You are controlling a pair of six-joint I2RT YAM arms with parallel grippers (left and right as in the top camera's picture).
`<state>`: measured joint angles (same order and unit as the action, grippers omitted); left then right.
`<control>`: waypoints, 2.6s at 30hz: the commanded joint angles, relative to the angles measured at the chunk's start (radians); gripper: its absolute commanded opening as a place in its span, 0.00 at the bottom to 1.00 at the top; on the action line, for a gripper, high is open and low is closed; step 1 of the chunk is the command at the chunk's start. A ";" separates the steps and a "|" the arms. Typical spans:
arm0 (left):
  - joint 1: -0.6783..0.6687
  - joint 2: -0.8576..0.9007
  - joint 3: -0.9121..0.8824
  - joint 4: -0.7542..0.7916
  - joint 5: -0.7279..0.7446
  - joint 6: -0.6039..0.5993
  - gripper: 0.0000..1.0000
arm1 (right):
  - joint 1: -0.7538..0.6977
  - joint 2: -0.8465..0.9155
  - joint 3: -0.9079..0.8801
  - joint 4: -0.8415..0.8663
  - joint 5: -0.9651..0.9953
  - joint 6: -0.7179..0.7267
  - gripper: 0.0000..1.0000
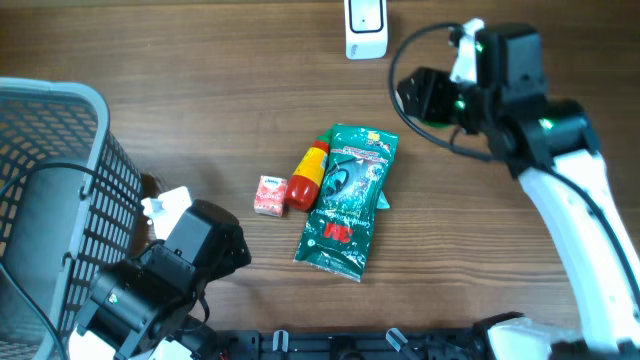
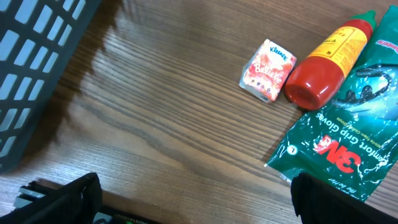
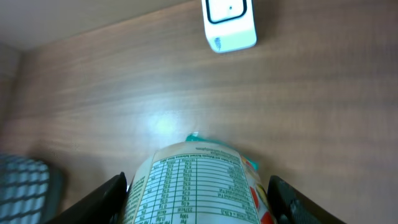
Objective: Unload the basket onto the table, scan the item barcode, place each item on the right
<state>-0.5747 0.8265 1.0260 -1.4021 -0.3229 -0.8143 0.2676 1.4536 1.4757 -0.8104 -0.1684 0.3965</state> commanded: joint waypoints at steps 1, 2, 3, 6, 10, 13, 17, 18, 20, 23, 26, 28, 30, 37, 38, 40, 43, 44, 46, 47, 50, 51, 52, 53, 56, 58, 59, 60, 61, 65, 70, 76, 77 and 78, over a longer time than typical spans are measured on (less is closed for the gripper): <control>0.003 -0.002 0.003 0.002 0.001 -0.013 1.00 | 0.003 0.132 0.003 0.141 0.043 -0.139 0.37; 0.003 -0.002 0.003 0.001 0.001 -0.013 1.00 | 0.003 0.183 0.003 0.222 0.042 -0.161 0.37; 0.003 -0.002 0.003 0.001 0.001 -0.013 1.00 | 0.003 0.213 0.003 0.269 0.043 -0.166 0.37; 0.003 -0.002 0.003 0.002 0.001 -0.013 1.00 | 0.003 0.335 0.003 0.512 0.043 -0.257 0.39; 0.003 -0.002 0.003 0.001 0.001 -0.013 1.00 | 0.003 0.509 0.003 0.914 0.051 -0.390 0.45; 0.003 -0.002 0.003 0.001 0.001 -0.013 1.00 | 0.003 0.605 0.003 1.163 0.098 -0.397 0.45; 0.003 -0.002 0.003 0.001 0.001 -0.013 1.00 | 0.003 0.766 0.052 1.469 0.101 -0.395 0.50; 0.003 -0.002 0.003 0.001 0.001 -0.013 1.00 | 0.003 0.790 0.072 1.485 0.101 -0.394 0.49; 0.003 -0.002 0.003 0.001 0.001 -0.013 1.00 | 0.003 0.849 0.123 1.486 0.101 -0.394 0.49; 0.003 -0.002 0.003 0.001 0.001 -0.013 1.00 | 0.003 0.913 0.188 1.474 0.101 -0.393 0.50; 0.003 -0.002 0.003 0.001 0.001 -0.013 1.00 | 0.003 0.890 0.195 1.448 0.103 -0.395 0.54; 0.003 -0.002 0.003 0.002 0.001 -0.013 1.00 | -0.004 0.817 0.195 1.337 0.103 -0.392 0.50; 0.003 -0.002 0.003 0.001 0.001 -0.013 1.00 | -0.037 0.692 0.195 1.162 0.103 -0.388 0.48; 0.003 -0.002 0.003 0.001 0.001 -0.013 1.00 | -0.479 0.363 0.194 0.381 0.311 -0.259 0.45; 0.003 -0.002 0.003 0.002 0.001 -0.013 1.00 | -0.565 0.367 0.192 0.317 0.313 -0.229 0.42; 0.003 -0.002 0.003 0.001 0.001 -0.013 1.00 | -0.765 0.397 0.178 0.213 0.278 -0.038 0.46; 0.003 -0.002 0.003 0.001 0.001 -0.013 1.00 | -0.964 0.461 0.165 0.195 0.266 -0.028 0.46; 0.003 -0.002 0.003 0.001 0.001 -0.013 1.00 | -1.003 0.483 0.165 0.190 0.266 -0.031 0.46; 0.003 -0.002 0.003 0.001 0.001 -0.013 1.00 | -1.081 0.563 0.165 0.182 0.297 -0.083 0.47; 0.003 -0.002 0.003 0.001 0.001 -0.013 1.00 | -1.102 0.591 0.165 0.172 0.295 -0.087 0.48; 0.003 -0.002 0.003 0.001 0.001 -0.013 1.00 | -1.151 0.676 0.165 0.149 0.293 -0.109 0.48; 0.003 -0.002 0.003 0.001 0.001 -0.013 1.00 | -1.162 0.696 0.165 0.147 0.292 -0.107 0.53; 0.003 -0.002 0.003 0.001 0.001 -0.013 1.00 | -1.165 0.697 0.165 0.146 0.288 -0.103 0.57; 0.003 -0.002 0.003 0.001 0.001 -0.013 1.00 | -1.165 0.692 0.166 0.146 0.288 -0.105 0.63; 0.003 -0.002 0.003 0.001 0.001 -0.013 1.00 | -1.165 0.649 0.167 0.135 0.279 -0.101 1.00; 0.003 -0.002 0.003 0.001 0.001 -0.013 1.00 | -1.165 0.557 0.167 0.128 0.280 -0.060 1.00; 0.003 -0.002 0.003 0.001 0.001 -0.013 1.00 | -1.165 0.511 0.167 0.124 0.278 -0.040 1.00; 0.003 -0.002 0.003 0.001 0.001 -0.013 1.00 | -1.163 0.446 0.167 0.116 0.257 0.013 1.00; 0.003 -0.002 0.003 0.001 0.001 -0.013 1.00 | -1.160 0.375 0.167 0.107 0.155 0.074 1.00; 0.003 -0.002 0.003 0.001 0.001 -0.013 1.00 | -1.083 0.220 0.167 0.030 -0.297 0.148 1.00; 0.003 -0.002 0.003 0.001 0.001 -0.013 1.00 | -0.829 0.214 0.156 -0.268 -0.566 -0.137 1.00; 0.003 -0.002 0.003 0.001 0.001 -0.013 1.00 | -0.280 0.215 -0.046 -0.479 -0.523 -0.351 1.00; 0.003 -0.002 0.003 0.001 0.001 -0.013 1.00 | -0.247 0.215 -0.080 -0.458 -0.521 -0.325 1.00; 0.003 -0.002 0.003 0.001 0.001 -0.013 1.00 | -0.200 0.215 -0.135 -0.423 -0.520 -0.281 0.99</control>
<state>-0.5739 0.8265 1.0260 -1.3998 -0.3161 -0.8146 -0.0063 1.6684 1.4288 -1.2743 -0.6918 0.0906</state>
